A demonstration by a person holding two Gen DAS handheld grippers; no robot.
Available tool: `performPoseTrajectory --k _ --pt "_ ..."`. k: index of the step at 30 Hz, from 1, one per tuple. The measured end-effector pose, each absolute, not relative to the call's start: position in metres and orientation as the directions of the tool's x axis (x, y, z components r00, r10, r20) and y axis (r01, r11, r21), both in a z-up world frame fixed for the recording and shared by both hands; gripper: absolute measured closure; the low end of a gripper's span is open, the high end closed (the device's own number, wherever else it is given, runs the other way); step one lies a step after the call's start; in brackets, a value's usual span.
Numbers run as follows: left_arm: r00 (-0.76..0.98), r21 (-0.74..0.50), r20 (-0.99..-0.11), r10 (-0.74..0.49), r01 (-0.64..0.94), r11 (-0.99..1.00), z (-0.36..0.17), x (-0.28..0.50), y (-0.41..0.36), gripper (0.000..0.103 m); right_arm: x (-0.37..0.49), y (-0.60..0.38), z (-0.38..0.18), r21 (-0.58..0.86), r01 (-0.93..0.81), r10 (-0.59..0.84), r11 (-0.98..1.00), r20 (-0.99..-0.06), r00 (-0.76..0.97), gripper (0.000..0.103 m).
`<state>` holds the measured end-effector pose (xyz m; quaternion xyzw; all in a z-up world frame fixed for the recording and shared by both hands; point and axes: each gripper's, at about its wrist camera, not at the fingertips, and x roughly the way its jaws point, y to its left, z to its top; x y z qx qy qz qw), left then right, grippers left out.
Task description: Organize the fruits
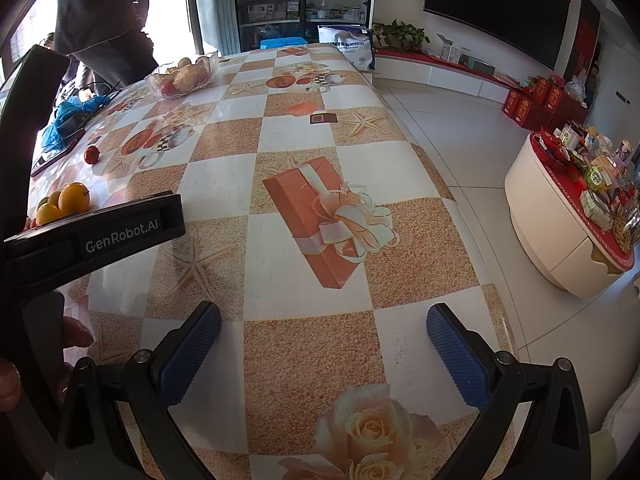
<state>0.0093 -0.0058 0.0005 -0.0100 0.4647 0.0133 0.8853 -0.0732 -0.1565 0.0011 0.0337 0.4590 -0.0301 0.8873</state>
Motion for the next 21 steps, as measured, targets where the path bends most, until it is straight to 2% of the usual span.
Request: performPoseTrajectory --k 2,5,10,12,16,21 --pt "0.533 0.009 -0.845 0.025 -0.032 0.999 0.007 0.005 -0.004 0.000 -0.073 -0.156 0.001 0.032 0.084 -0.023 0.996 -0.817 0.577 0.000" --pt "0.606 0.002 -0.796 -0.012 0.021 1.000 0.037 -0.024 0.003 0.000 -0.073 -0.156 0.001 0.032 0.084 -0.023 0.996 -0.817 0.577 0.000" --pt "0.585 0.047 -0.811 -0.008 0.079 0.996 0.084 -0.069 0.049 0.000 -0.073 -0.156 0.001 0.033 0.086 -0.023 0.996 -0.817 0.577 0.000" --pt "0.542 0.035 -0.841 0.001 0.052 0.998 0.078 -0.082 0.085 0.000 -0.073 -0.156 0.001 0.033 0.086 -0.023 0.996 -0.817 0.576 0.000" --pt "0.543 -0.041 -0.840 0.012 -0.086 0.995 0.027 -0.115 0.155 0.000 -0.073 -0.156 0.001 0.031 0.085 -0.023 0.996 -0.818 0.575 0.000" --pt "0.539 -0.067 -0.842 0.011 -0.124 0.990 0.015 -0.131 0.181 0.000 -0.072 -0.153 0.002 0.035 0.073 -0.009 0.997 -0.845 0.535 0.000"
